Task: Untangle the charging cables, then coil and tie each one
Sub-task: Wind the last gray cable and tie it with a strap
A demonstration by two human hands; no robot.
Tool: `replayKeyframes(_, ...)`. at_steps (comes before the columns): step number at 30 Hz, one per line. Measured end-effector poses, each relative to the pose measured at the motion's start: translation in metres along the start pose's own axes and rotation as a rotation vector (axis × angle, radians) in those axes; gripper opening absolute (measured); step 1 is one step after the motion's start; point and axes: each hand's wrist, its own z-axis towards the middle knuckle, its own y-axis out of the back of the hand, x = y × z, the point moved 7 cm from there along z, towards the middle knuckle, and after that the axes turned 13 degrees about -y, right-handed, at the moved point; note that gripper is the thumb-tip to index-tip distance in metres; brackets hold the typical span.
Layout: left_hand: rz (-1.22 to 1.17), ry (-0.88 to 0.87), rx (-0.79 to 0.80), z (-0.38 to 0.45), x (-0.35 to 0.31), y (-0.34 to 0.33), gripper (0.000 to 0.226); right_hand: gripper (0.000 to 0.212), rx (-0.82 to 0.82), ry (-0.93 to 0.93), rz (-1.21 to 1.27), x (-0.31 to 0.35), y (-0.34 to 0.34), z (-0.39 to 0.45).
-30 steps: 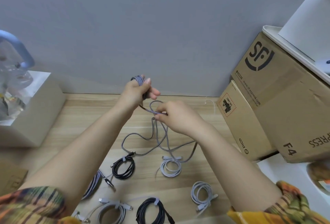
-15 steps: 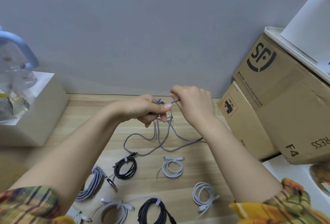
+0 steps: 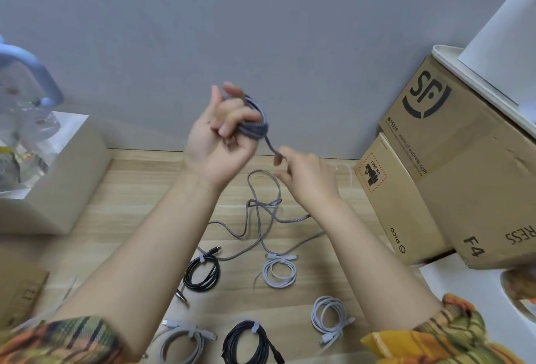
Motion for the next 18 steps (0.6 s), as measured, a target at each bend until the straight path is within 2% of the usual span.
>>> replayKeyframes(2, 0.074, -0.224, -0.172, 0.010, -0.018, 0.012, 0.034, 0.014, 0.097, -0.009, 0.068, -0.002, -0.010, -0.005)
replayKeyframes(4, 0.270, -0.411, -0.327, 0.014, -0.035, 0.030, 0.042, 0.014, 0.146, -0.008, 0.111, 0.001, -0.013, -0.009)
replayKeyframes(8, 0.514, -0.531, -0.420, 0.017, -0.066, 0.051, 0.034, 0.021, 0.185, -0.032, 0.139, -0.002, -0.015, -0.015)
replayKeyframes(11, 0.773, -0.513, -0.451, 0.018, -0.085, 0.059, 0.032, 0.013, 0.160, -0.031, 0.141, -0.005, -0.012, -0.018)
replayKeyframes(14, 1.192, -0.422, -0.378, 0.019, -0.079, 0.056, 0.023, 0.011, 0.121, -0.003, 0.149, 0.001, -0.006, -0.018)
replayKeyframes(18, 1.905, -0.125, -0.168, 0.018, -0.060, 0.052, 0.029, 0.015, 0.050, 0.007, 0.102, 0.005, 0.007, -0.015)
